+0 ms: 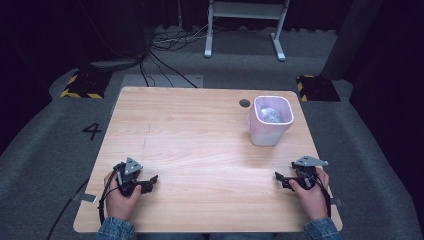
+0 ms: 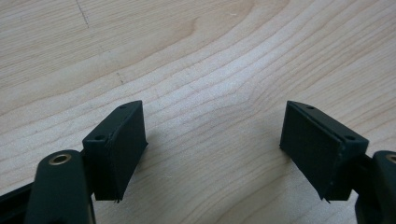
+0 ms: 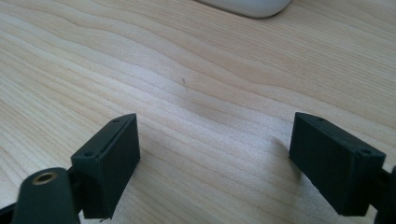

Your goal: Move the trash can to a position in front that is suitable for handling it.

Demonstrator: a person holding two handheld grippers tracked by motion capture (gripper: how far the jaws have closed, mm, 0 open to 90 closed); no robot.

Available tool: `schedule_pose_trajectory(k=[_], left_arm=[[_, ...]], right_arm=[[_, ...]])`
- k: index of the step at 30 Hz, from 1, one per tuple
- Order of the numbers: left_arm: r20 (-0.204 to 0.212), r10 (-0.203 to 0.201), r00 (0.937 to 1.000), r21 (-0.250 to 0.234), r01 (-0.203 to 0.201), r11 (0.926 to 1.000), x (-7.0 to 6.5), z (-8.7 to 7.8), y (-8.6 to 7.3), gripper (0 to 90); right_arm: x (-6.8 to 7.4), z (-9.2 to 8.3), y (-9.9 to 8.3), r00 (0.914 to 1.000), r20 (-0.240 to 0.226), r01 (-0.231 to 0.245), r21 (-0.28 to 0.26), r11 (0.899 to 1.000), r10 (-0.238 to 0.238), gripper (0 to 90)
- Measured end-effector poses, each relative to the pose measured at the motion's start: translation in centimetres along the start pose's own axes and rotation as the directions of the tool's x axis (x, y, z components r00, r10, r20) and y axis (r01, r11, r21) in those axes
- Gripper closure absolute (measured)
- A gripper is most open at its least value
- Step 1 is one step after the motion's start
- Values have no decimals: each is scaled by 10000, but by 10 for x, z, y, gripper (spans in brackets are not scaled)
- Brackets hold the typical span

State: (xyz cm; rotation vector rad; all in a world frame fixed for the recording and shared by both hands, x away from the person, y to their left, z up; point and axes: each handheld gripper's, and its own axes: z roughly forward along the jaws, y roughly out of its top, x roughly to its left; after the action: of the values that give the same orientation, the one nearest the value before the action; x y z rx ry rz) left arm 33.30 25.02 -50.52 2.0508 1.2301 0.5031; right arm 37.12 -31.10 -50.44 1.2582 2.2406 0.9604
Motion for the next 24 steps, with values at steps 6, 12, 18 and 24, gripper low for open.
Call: schedule_pose_trajectory(k=[6, 12, 18, 24], left_arm=[[3, 2, 10000, -2, -2, 10000, 0, 0, 0, 219], [-7, -8, 10000, -4, 8, 10000, 0, 0, 0, 219], [-2, 7, 10000, -4, -7, 10000, 0, 0, 0, 219], [-5, 28, 10000, 9, -28, 10000, 0, 0, 0, 218]], right_arm=[[0, -4, 1, 9999, 114, -21, -206, 9998, 23, 219], [1, -18, 12, 9995, -315, 32, -629, 9980, -52, 232], [4, -31, 30, 9977, -672, -38, -1124, 9937, -38, 222], [3, -43, 52, 9965, -825, -15, -1325, 9912, -95, 210]])
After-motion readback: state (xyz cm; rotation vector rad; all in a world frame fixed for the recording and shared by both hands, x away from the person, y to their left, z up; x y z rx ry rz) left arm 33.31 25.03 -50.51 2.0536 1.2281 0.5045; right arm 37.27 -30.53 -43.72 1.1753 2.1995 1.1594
